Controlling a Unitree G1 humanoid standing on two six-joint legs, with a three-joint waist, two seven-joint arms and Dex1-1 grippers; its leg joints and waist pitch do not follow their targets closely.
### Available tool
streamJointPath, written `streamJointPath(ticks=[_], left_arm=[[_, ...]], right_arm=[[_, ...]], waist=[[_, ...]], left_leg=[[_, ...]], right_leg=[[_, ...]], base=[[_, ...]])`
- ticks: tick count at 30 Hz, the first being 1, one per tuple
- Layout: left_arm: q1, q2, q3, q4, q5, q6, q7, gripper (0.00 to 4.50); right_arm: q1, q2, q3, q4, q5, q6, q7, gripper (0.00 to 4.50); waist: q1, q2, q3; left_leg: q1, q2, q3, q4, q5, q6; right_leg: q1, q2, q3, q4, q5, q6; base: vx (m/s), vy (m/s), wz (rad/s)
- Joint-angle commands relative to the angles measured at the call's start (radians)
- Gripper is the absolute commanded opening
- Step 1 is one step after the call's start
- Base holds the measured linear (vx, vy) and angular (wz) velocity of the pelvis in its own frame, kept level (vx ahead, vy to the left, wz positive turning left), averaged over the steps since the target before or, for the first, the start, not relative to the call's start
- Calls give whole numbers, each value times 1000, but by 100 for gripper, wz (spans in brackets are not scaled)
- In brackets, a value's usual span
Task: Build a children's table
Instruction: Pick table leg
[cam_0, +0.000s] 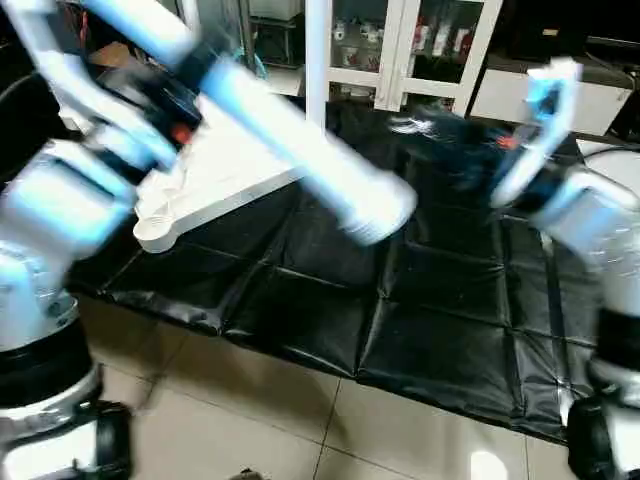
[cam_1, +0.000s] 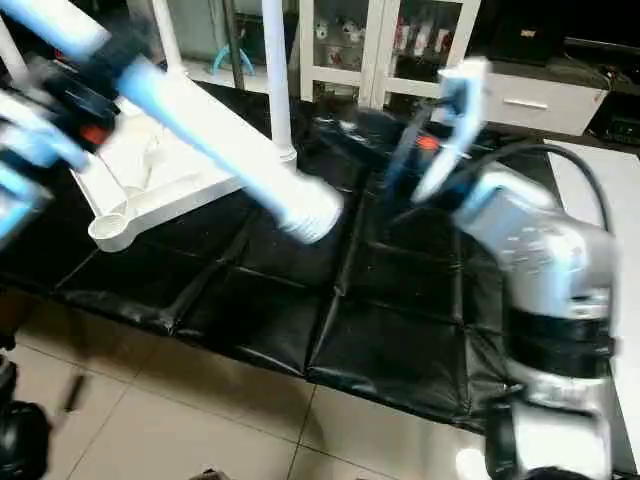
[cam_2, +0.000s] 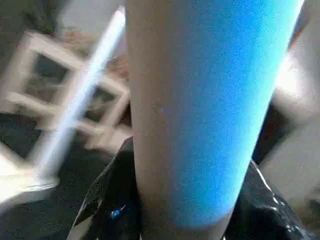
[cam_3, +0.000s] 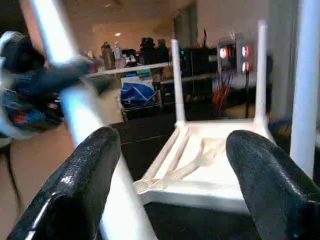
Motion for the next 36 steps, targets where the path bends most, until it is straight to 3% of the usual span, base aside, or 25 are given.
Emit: streamJointPath(ticks=[1,4,5,7,9,12,13,16,19,22,25,36], left_arm=[[-12,-14,-29,-16,50,-14,-25,172],[-16,-19,-47,-17,65,-33,-39,172],[-14,-17,-61,-14,90,-47,-46,172],[-15,-30,-75,-6,129,-66,-51,172],[-16,-32,-80,-4,145,-72,-58,172],[-27,-63,-83,2,174,-88,-66,172],[-28,-65,-86,-2,173,-87,-69,172],[-25,-78,-98,-21,161,-80,-78,172],[-19,-77,-110,-30,169,-80,-91,172],[-17,-84,-101,-27,192,-82,-105,172],[-17,-82,-92,-20,199,-81,-111,172],[-19,-89,-95,-14,220,-77,-132,172]], right_arm=[[20,-1,88,-39,-80,-73,21,369],[40,14,133,-74,-67,-50,28,369],[58,12,198,-85,-110,-73,21,369],[68,19,277,-56,-211,-129,-22,386],[69,30,287,-44,-232,-141,-38,396],[68,48,346,-11,-320,-195,-67,406],[64,48,358,-4,-340,-203,-77,433],[42,56,409,47,-447,-243,-161,442],[46,61,446,61,-475,-256,-164,450],[55,74,445,69,-489,-271,-156,450],[55,79,432,78,-495,-282,-163,410],[68,78,419,84,-494,-291,-144,315]], waist=[[-3,7,-69],[-2,10,-73],[-3,11,-73],[-4,8,-73],[-7,7,-71],[-9,7,-69],[-9,8,-69],[-10,8,-70],[-12,10,-70],[-16,14,-69],[-21,18,-69],[-33,16,-68]], left_leg=[[11,42,-22,-80,-142,-62],[12,42,-21,-78,-128,-62],[7,42,-23,-79,-125,-57],[5,43,-23,-79,-123,-63],[5,41,-21,-79,-136,-68],[7,42,-21,-81,-162,-68],[7,43,-22,-82,-165,-69],[8,42,-21,-81,-164,-81],[6,42,-22,-82,-168,-76],[6,42,-22,-82,-173,-67],[6,42,-23,-82,-181,-67],[6,43,-23,-81,-182,-55]], right_leg=[[43,-67,49,-82,-353,-33],[44,-65,50,-75,-275,-83],[49,-65,51,-70,-239,-104],[51,-67,51,-67,-216,-123],[51,-70,53,-69,-239,-126],[49,-70,55,-73,-277,-121],[49,-70,55,-72,-275,-120],[48,-70,55,-71,-258,-128],[51,-68,56,-68,-239,-131],[51,-69,57,-66,-219,-139],[53,-67,56,-65,-219,-144],[53,-67,56,-67,-224,-158]], base=[[0,0,0],[0,0,0],[0,0,0],[0,0,0],[0,0,0],[0,0,0],[0,0,0],[0,0,0],[0,0,0],[0,0,0],[0,0,0],[0,0,0]])
